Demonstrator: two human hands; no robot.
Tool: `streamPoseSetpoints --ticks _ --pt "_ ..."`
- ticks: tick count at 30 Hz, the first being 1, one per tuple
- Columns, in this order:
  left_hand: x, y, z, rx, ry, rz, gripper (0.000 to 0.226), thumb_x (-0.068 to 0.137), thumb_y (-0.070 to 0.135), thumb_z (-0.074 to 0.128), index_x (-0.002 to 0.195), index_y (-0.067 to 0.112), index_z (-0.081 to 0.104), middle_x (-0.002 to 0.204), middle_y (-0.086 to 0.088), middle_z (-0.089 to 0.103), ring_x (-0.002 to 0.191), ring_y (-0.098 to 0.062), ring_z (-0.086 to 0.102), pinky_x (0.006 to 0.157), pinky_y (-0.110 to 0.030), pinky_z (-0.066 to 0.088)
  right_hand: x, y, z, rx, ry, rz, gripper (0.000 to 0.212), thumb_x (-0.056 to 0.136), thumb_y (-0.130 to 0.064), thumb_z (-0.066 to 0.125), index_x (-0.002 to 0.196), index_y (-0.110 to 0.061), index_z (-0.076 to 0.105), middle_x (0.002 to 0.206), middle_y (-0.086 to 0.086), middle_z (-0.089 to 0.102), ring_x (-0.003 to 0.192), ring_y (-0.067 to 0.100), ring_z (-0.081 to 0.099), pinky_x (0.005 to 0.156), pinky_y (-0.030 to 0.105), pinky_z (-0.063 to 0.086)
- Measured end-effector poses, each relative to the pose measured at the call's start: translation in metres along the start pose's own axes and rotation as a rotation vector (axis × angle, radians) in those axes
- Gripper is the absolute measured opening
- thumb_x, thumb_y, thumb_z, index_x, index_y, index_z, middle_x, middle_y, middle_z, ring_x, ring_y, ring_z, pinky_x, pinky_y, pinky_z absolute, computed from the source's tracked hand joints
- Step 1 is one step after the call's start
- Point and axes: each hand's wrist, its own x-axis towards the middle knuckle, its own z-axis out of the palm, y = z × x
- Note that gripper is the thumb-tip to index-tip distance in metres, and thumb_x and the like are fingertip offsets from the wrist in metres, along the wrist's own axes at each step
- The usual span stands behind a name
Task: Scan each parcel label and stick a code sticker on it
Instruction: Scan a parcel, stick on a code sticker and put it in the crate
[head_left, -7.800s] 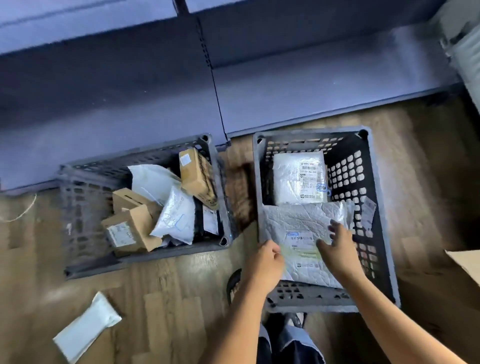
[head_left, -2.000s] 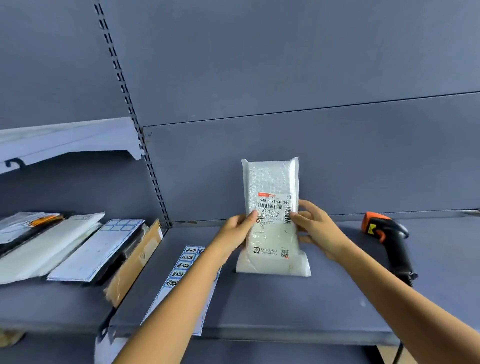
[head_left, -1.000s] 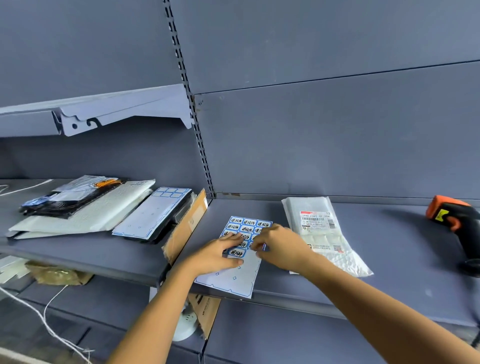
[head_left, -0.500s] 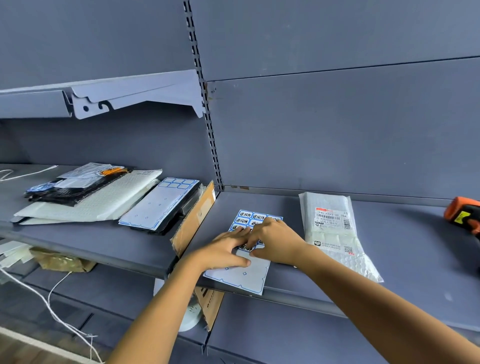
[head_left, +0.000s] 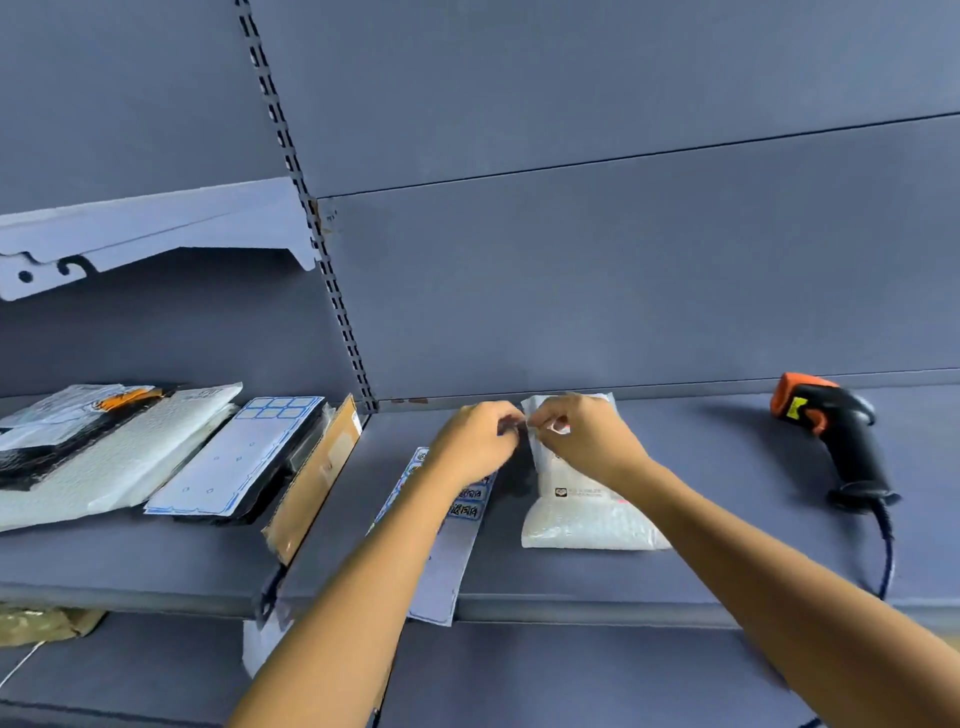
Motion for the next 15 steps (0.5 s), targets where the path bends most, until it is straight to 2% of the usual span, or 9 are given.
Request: streamPoseSetpoints --ticks 3,5,8,9,11,13,15 --pt "0.011 0.034 0.031 0.064 -0.040 0.087 0.027 0.087 0.020 0.054 0.110 0.026 0.066 0.115 0.003 0.065 0.108 -0.021 0.058 0.091 -0.034 0.046 -0.013 0.041 -0.038 -0.099 0.175 0.211 0.022 0.084 -0.016 0.059 0.103 -0.021 0.069 0.104 0.000 0.066 0.100 0.022 0.059 0.084 0.033 0.047" --pt "0.016 0.047 0.050 0.156 0.001 0.108 0.034 0.087 0.025 0.055 0.121 0.024 0.059 0.131 0.003 0.055 0.123 -0.021 0.048 0.100 -0.032 0.039 -0.030 0.071 -0.066 -0.273 0.313 0.390 0.033 0.085 -0.023 0.059 0.118 -0.021 0.061 0.120 0.007 0.056 0.116 0.031 0.047 0.093 0.039 0.038" --pt "0.018 0.046 0.069 0.192 -0.001 -0.095 0.058 0.086 0.038 0.054 0.138 0.016 0.038 0.145 -0.009 0.032 0.132 -0.030 0.032 0.108 -0.035 0.030 -0.066 0.115 -0.109 -0.403 0.520 0.674 0.046 0.086 -0.024 0.058 0.128 -0.008 0.047 0.134 0.018 0.043 0.123 0.040 0.035 0.098 0.046 0.031" --pt "0.017 0.041 0.073 0.144 -0.022 -0.171 0.063 0.086 0.042 0.053 0.139 0.013 0.033 0.144 -0.013 0.030 0.132 -0.032 0.032 0.108 -0.036 0.031 -0.076 0.131 -0.119 -0.394 0.540 0.762 0.048 0.086 -0.024 0.059 0.128 -0.004 0.045 0.134 0.022 0.041 0.123 0.042 0.034 0.098 0.047 0.032" --pt "0.016 0.036 0.079 0.023 -0.024 -0.274 0.066 0.085 0.047 0.053 0.136 0.010 0.035 0.138 -0.017 0.037 0.128 -0.034 0.038 0.105 -0.038 0.036 -0.091 0.152 -0.132 -0.294 0.466 0.890 0.050 0.087 -0.025 0.060 0.125 0.002 0.042 0.130 0.027 0.043 0.120 0.045 0.039 0.095 0.047 0.036" --pt "0.015 0.035 0.083 0.023 0.005 -0.342 0.067 0.083 0.053 0.053 0.131 0.009 0.038 0.135 -0.017 0.044 0.124 -0.035 0.043 0.100 -0.039 0.039 -0.096 0.159 -0.136 -0.144 0.361 0.908 0.044 0.087 -0.025 0.060 0.118 0.003 0.045 0.119 0.026 0.052 0.109 0.041 0.049 0.083 0.040 0.040" --pt "0.014 0.036 0.085 0.074 0.002 -0.382 0.068 0.084 0.057 0.051 0.129 0.007 0.039 0.134 -0.016 0.047 0.124 -0.035 0.043 0.096 -0.038 0.038 -0.095 0.159 -0.138 -0.057 0.332 0.897 0.036 0.084 -0.025 0.063 0.106 0.000 0.050 0.100 0.019 0.057 0.091 0.032 0.050 0.070 0.033 0.038"
